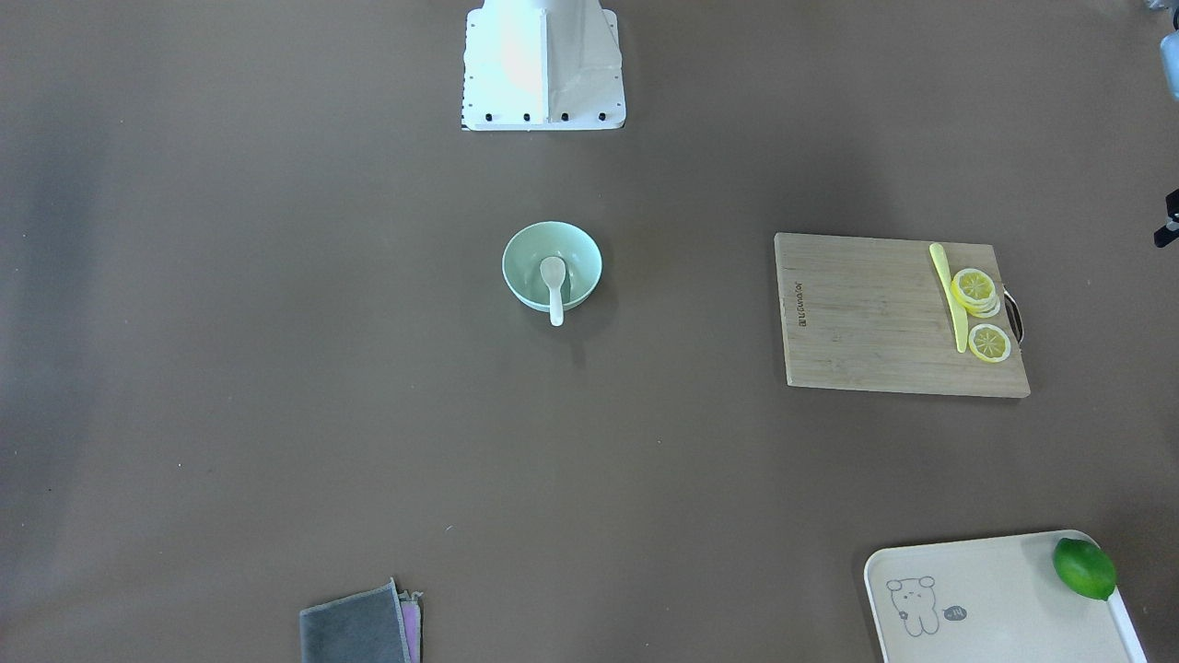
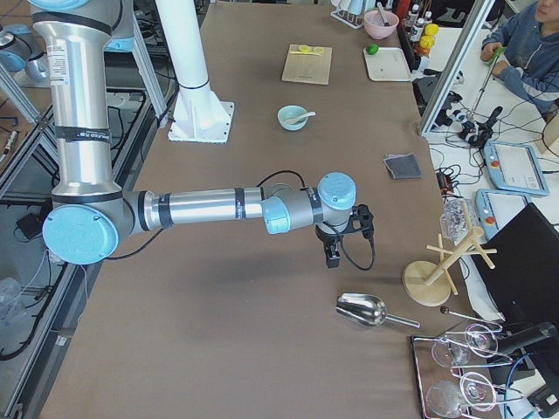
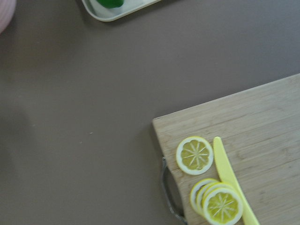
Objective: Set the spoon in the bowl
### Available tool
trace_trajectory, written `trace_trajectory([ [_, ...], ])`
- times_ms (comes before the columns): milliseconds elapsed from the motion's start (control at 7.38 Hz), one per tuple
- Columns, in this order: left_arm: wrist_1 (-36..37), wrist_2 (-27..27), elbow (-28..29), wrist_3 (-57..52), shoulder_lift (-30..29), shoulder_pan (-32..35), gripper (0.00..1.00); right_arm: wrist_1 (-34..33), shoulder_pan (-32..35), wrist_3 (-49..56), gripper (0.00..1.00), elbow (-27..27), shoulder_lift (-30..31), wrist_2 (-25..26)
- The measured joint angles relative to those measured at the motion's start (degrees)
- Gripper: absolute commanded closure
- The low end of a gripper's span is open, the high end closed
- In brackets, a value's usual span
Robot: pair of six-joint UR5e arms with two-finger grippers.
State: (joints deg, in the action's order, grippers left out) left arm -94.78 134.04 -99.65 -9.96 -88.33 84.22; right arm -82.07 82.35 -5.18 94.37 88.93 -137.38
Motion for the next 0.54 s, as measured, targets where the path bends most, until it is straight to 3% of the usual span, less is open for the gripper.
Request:
trace_trajectory([
  [542, -0.2, -2.9, -1.2, -0.5, 1.7, 0.3, 0.02, -1.9, 1.1, 3.1, 0.00, 0.4, 0.2, 0.3],
])
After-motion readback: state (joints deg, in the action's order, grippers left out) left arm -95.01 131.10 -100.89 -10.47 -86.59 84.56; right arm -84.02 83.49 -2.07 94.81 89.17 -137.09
